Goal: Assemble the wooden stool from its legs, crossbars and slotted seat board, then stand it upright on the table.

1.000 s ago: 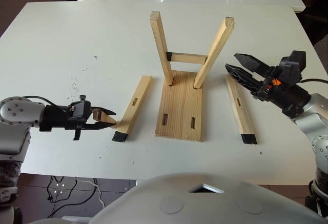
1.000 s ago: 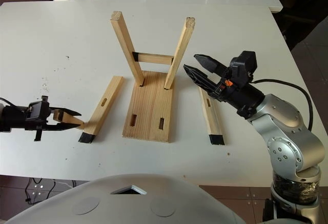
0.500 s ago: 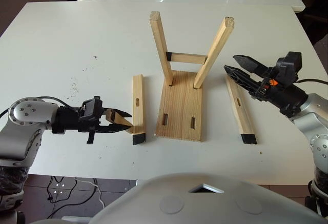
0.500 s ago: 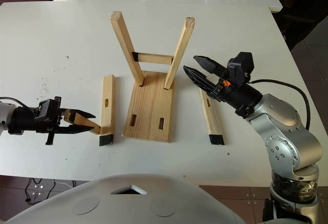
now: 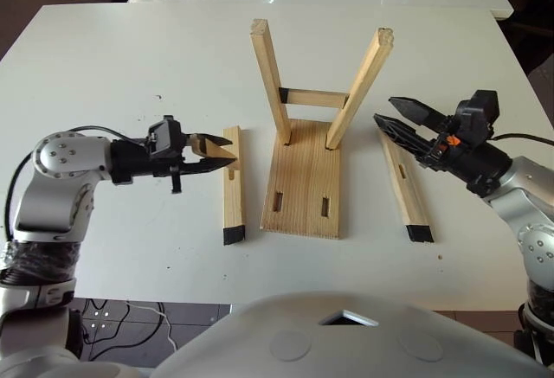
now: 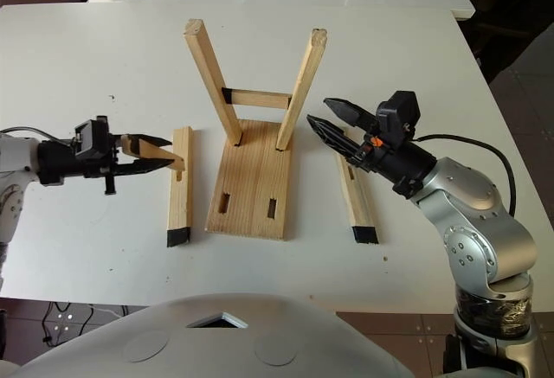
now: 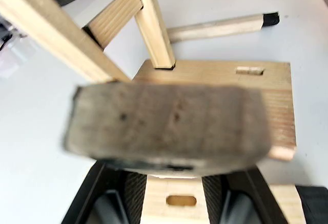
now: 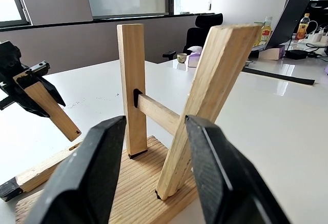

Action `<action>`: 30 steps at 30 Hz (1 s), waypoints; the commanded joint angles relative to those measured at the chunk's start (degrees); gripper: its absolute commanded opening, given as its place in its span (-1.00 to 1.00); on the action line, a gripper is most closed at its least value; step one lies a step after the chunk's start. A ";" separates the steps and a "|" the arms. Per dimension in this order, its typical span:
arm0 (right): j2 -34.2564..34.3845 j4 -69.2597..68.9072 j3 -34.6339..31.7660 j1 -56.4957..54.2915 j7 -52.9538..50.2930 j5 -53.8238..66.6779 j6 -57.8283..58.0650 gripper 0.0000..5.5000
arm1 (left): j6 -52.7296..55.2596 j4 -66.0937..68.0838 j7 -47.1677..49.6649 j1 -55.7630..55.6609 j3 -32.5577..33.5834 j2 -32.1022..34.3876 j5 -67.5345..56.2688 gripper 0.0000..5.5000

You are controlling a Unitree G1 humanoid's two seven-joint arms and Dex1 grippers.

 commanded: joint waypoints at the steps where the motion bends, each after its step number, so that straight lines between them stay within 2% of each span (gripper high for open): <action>1: 0.53 -0.11 1.14 -0.15 -0.26 -1.24 -0.89 -0.23 | -4.19 5.45 -1.98 -3.02 -2.49 0.59 4.39 -0.52; 5: 0.95 0.55 2.05 -0.15 -0.12 -2.32 -1.53 -0.23 | -8.07 9.50 -3.69 -3.39 -3.91 0.40 6.79 -0.52; 16: 1.84 0.31 3.10 1.24 -0.63 -4.06 -2.64 -0.23 | -3.05 8.41 -6.59 -4.38 -4.14 1.22 4.30 -0.52; 30: 2.10 0.37 4.03 1.49 -0.48 -5.31 -2.88 -0.23 | -9.03 12.58 -7.68 -3.52 -6.71 0.70 9.04 -0.52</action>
